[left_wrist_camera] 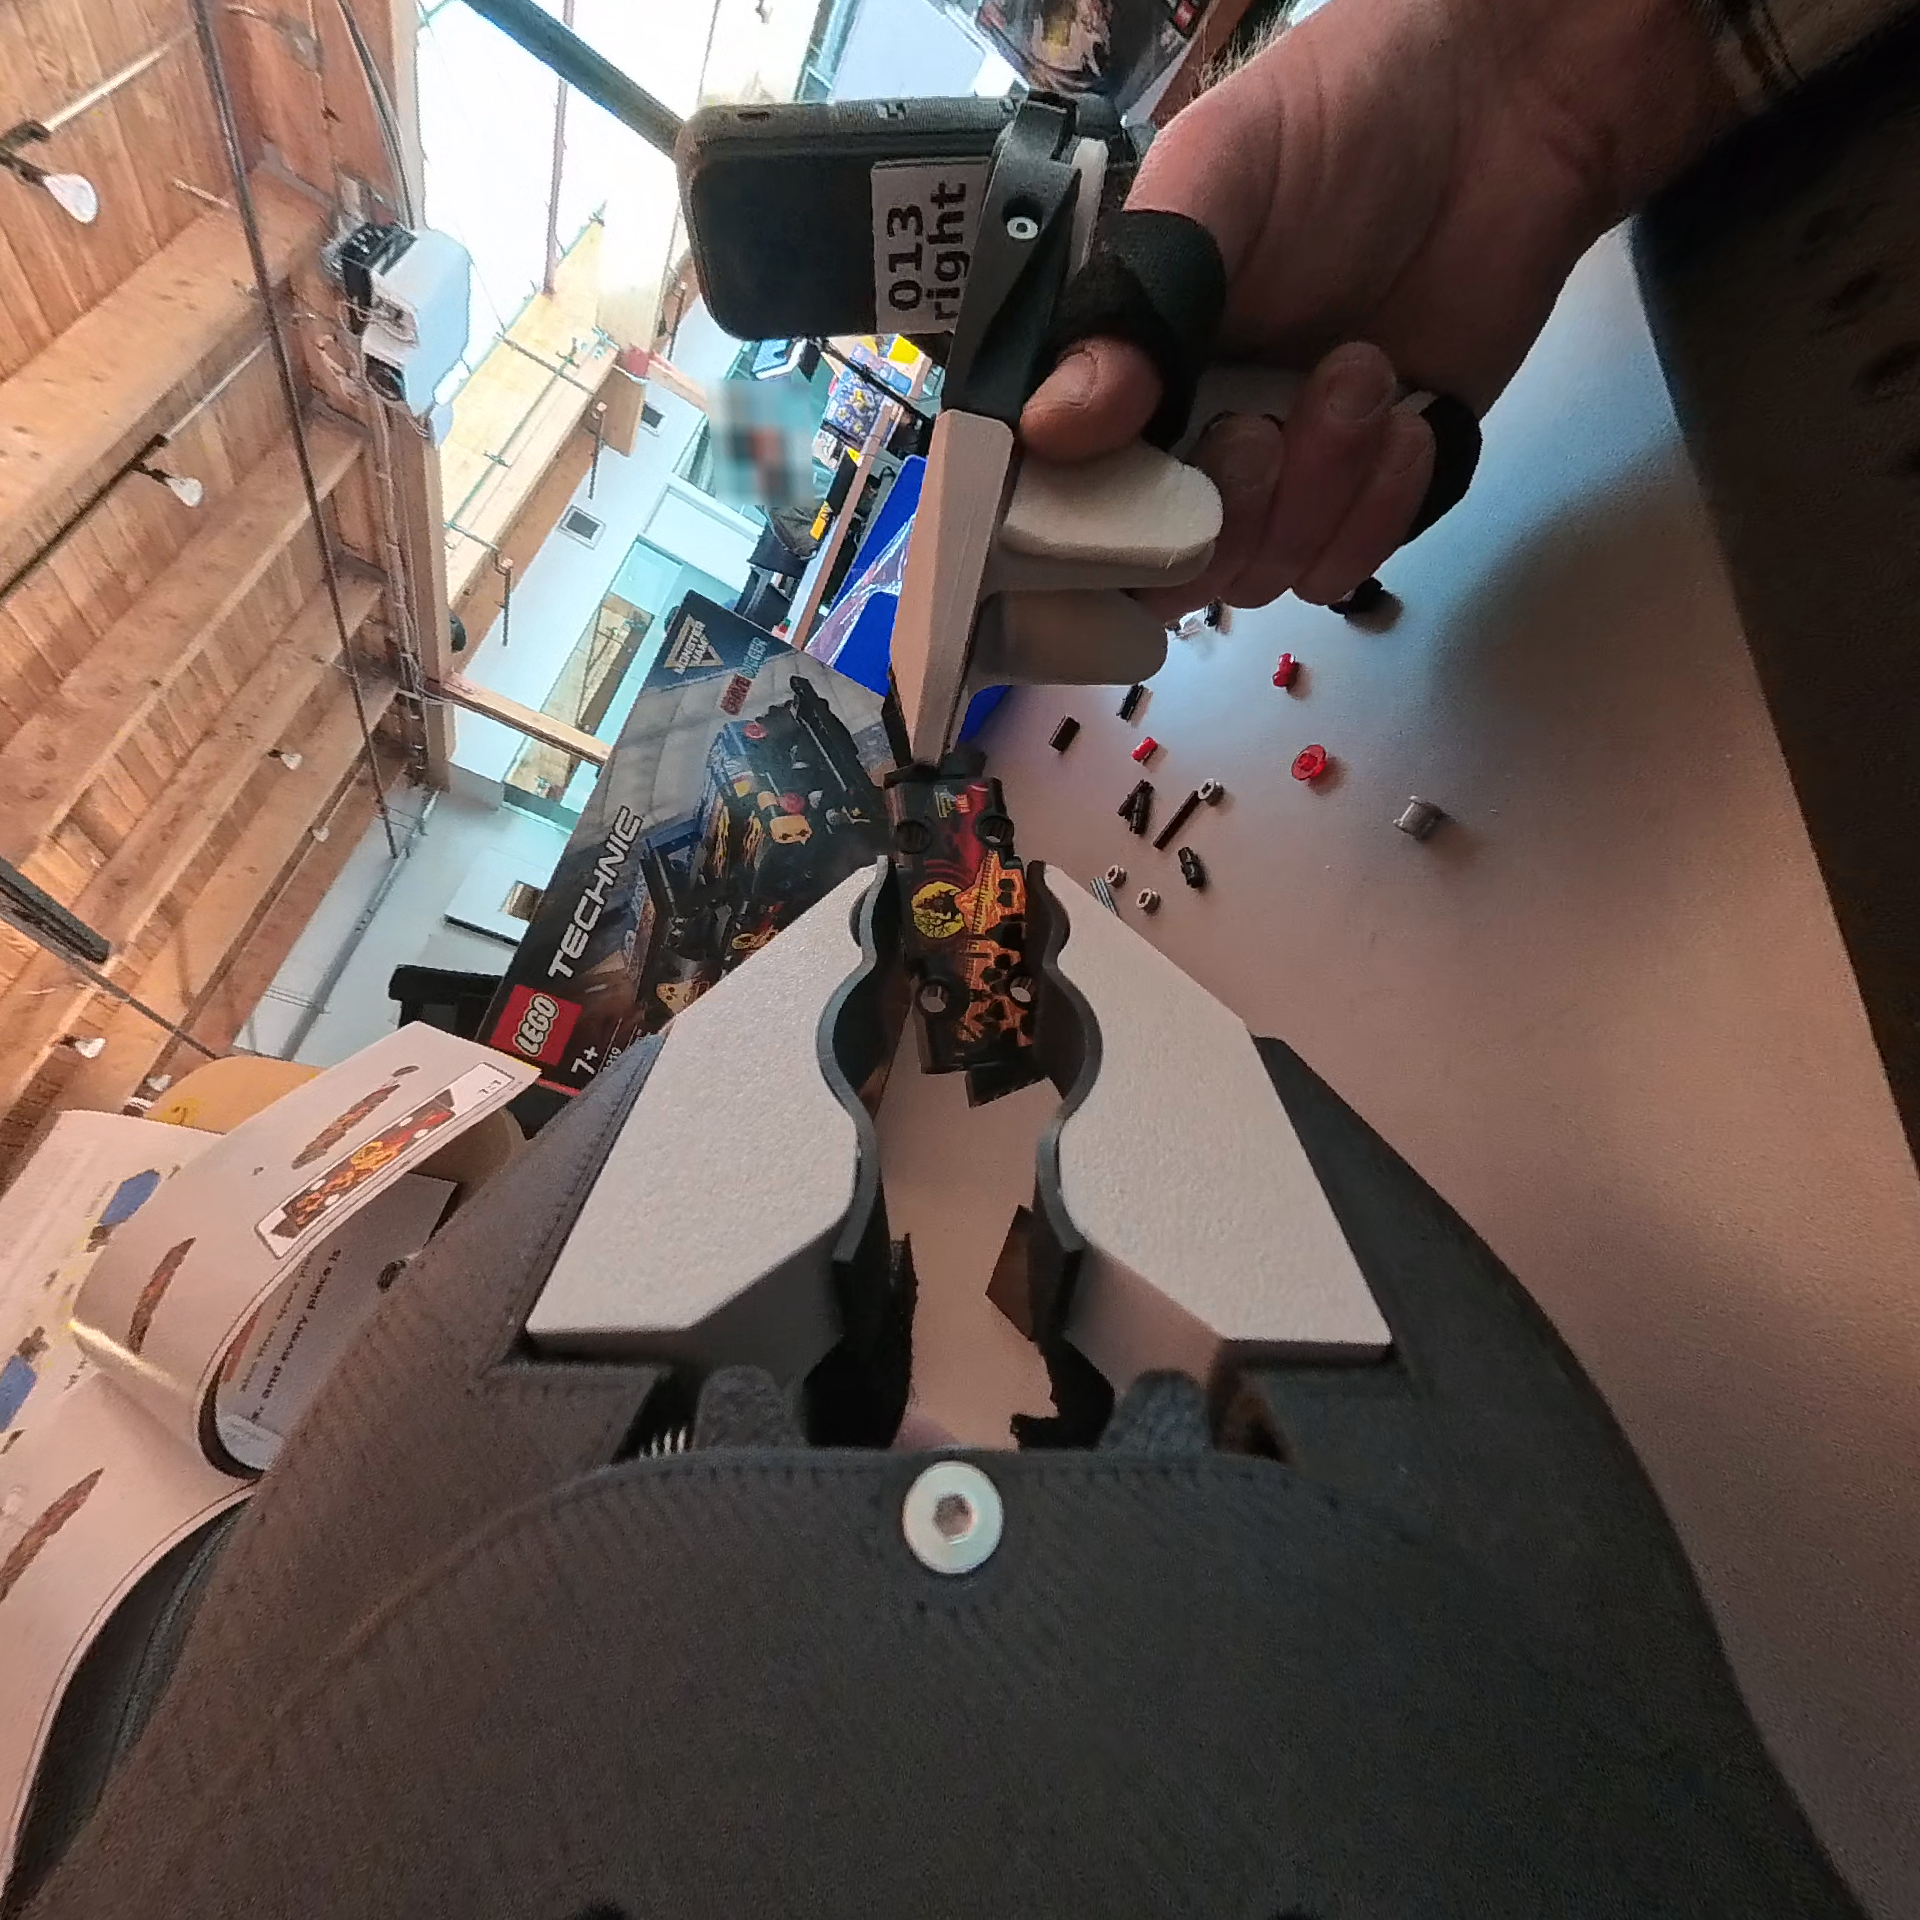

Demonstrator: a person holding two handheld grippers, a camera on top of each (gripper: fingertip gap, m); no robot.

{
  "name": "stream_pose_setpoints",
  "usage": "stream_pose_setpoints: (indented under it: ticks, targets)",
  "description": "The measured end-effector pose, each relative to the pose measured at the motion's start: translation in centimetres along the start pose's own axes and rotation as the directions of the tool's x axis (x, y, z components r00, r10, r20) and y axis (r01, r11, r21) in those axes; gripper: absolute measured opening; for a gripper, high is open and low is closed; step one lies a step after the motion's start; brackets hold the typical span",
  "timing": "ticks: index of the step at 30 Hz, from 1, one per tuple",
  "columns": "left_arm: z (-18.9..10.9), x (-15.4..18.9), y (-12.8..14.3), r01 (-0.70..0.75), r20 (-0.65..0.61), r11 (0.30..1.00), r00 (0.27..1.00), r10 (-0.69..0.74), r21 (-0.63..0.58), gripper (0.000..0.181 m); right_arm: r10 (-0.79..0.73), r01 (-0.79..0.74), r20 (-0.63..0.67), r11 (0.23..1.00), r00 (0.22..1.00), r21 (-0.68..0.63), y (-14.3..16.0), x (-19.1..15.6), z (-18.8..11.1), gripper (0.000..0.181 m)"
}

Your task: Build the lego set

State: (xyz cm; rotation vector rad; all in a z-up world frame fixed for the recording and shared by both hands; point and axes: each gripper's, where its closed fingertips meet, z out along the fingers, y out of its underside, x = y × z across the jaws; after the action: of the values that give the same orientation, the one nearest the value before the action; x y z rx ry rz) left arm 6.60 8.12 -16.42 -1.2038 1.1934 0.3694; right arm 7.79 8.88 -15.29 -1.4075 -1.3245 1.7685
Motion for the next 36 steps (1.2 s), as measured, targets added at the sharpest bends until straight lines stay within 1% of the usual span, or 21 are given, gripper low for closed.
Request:
stream_pose_setpoints:
  ticks: [9, 14, 17, 19, 21, 25, 30, 34, 36]
  targets:
    - [0.0, 0.1, -0.2, 0.010, -0.003, 1.000, 1.000, -0.010, 0.004, 0.022, 0.036, -0.036, 0.012, 0.999, 0.999, 0.003, 0.1, 0.0, 0.1, 0.006]
    - [0.2, 0.2, 0.1, 0.021, -0.009, 1.000, 1.000, -0.021, -0.008, 0.022, 0.027, -0.027, -0.006, 1.000, 1.000, 0.000, 0.2, 0.2, 0.2, 0.006]
    - [0.4, -0.1, 0.2, 0.066, -0.018, 0.998, 0.998, -0.066, -0.015, 0.022, 0.011, -0.011, -0.027, 1.000, 1.000, 0.012, -0.2, 0.4, 0.0, 0.006]
    - [0.6, -0.3, 0.3, 0.074, -0.013, 0.997, 0.997, -0.074, -0.025, 0.023, 0.019, -0.018, -0.029, 1.000, 0.999, 0.023, -0.4, 0.5, -0.3, 0.009]
    - [0.7, -0.3, 0.5, 0.090, -0.016, 0.995, 0.996, -0.090, -0.033, 0.023, 0.019, -0.018, -0.033, 0.999, 0.999, 0.031, -0.5, 0.6, -0.6, 0.008]
    - [0.8, -0.4, 0.8, 0.123, -0.024, 0.992, 0.992, -0.124, -0.041, 0.023, 0.016, -0.016, -0.046, 1.000, 0.999, 0.001, 0.0, 0.8, -0.3, 0.012]
    - [1.0, -0.2, 0.8, 0.137, -0.035, 0.990, 0.990, -0.138, -0.042, 0.023, 0.012, -0.013, -0.069, 1.000, 0.998, -0.007, 0.2, 1.3, -0.3, 0.010]
    - [1.2, 0.0, 0.6, 0.141, -0.039, 0.989, 0.989, -0.143, -0.039, 0.023, 0.020, -0.021, -0.082, 1.000, 0.996, -0.011, 0.4, 1.6, -0.3, 0.011]
    - [1.2, 0.0, 0.5, 0.144, -0.040, 0.989, 0.989, -0.146, -0.034, 0.023, 0.026, -0.028, -0.082, 0.999, 0.996, -0.020, 0.6, 1.6, -0.2, 0.017]
